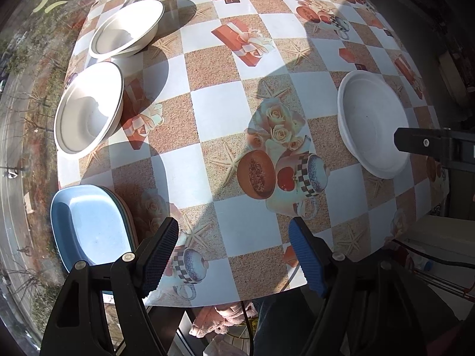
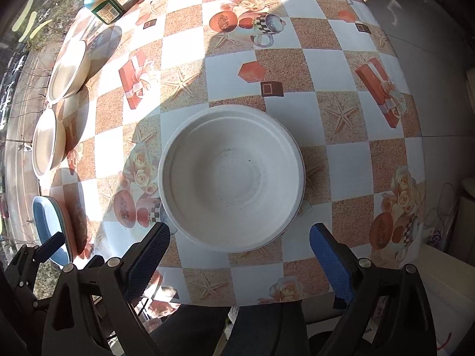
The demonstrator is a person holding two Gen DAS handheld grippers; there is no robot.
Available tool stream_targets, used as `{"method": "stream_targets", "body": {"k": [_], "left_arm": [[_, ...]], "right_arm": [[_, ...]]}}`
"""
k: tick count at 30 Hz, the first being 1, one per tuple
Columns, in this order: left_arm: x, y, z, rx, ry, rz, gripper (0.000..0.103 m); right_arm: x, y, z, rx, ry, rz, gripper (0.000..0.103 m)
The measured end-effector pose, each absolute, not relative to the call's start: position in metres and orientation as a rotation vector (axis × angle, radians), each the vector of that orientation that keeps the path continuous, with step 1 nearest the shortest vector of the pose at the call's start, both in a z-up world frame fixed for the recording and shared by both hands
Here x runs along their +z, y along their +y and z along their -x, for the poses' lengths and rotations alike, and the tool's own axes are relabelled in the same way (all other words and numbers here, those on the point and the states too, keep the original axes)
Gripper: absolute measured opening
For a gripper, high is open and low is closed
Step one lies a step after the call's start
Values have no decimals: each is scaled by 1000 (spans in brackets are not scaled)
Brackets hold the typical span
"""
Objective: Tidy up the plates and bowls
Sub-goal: 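Move both open grippers over to a second white bowl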
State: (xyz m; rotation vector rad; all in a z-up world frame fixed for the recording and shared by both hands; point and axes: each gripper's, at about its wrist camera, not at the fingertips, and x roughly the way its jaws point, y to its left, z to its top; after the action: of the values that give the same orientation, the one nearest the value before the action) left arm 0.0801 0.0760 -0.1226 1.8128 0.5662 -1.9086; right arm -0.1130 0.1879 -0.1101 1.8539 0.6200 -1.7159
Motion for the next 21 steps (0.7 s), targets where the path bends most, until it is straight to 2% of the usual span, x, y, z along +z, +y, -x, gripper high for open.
{"method": "stream_targets", "body": {"k": [21], "left_arm": [[-115, 58, -84, -1905, 580, -1764, 80]], "right_arm": [[-112, 169, 95, -1687, 639, -1826, 96]]}}
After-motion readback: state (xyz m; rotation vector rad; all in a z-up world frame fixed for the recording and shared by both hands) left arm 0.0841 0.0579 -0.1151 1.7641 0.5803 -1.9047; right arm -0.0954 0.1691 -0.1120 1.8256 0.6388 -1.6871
